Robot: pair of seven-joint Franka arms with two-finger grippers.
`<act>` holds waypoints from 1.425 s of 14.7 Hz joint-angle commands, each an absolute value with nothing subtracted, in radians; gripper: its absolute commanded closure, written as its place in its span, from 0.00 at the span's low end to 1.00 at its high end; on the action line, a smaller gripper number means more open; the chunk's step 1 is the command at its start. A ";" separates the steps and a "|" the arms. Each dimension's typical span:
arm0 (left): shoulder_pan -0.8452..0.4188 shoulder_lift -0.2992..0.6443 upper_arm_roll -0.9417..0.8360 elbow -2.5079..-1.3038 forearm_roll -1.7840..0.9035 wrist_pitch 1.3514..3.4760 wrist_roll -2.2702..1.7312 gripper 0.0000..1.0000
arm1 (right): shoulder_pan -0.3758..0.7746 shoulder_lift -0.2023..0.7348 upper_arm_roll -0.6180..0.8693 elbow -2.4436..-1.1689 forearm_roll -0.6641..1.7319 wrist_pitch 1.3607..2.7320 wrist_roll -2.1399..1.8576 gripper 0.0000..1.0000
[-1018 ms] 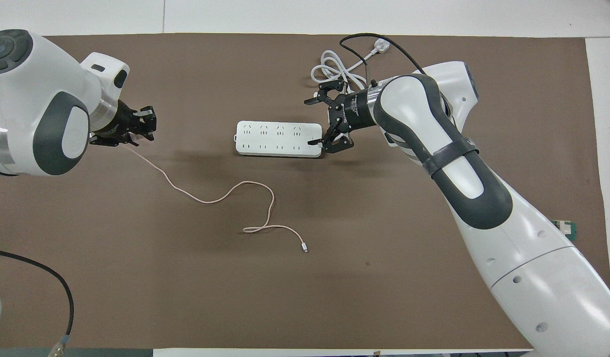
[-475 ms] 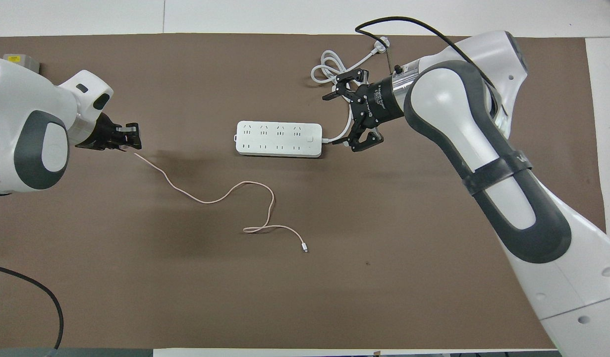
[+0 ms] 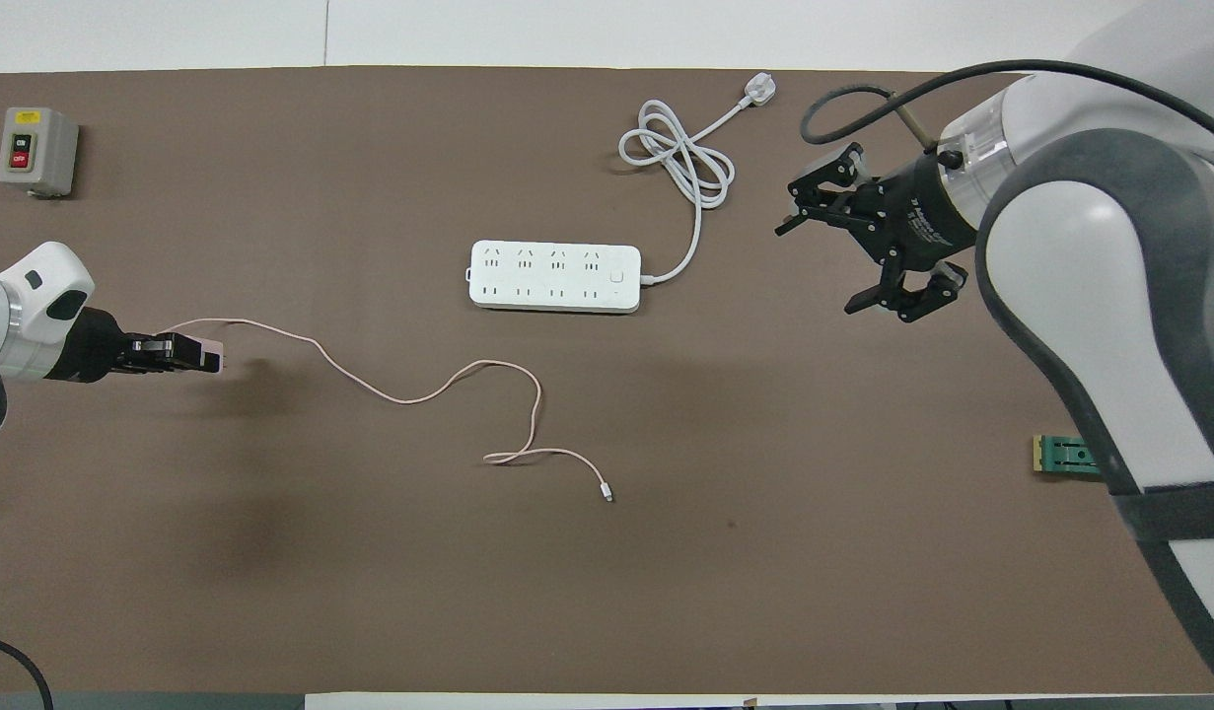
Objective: Unplug charger and place it aside
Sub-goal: 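Carry the charger away and lower it while the right gripper withdraws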
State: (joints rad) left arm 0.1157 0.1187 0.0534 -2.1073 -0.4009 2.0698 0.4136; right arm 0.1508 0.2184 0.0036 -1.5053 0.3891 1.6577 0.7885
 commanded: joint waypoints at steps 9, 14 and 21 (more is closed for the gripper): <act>0.133 0.028 0.054 -2.303 -0.433 2.203 0.492 0.00 | 0.057 0.063 0.012 -1.526 0.017 1.534 -0.024 0.00; 0.150 0.041 0.055 -2.228 -0.391 2.155 0.489 0.00 | 0.029 -0.056 0.014 -1.609 -0.017 1.494 -0.066 0.00; 0.167 0.049 0.054 -2.045 -0.266 2.028 0.384 0.00 | -0.015 -0.103 0.026 -1.670 -0.018 1.493 -0.072 0.00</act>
State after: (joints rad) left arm 0.1516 0.0515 0.0590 -2.1181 -0.3278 2.1011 0.4403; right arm 0.0079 -0.0668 0.0058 -1.6188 0.0007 1.4821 -0.0455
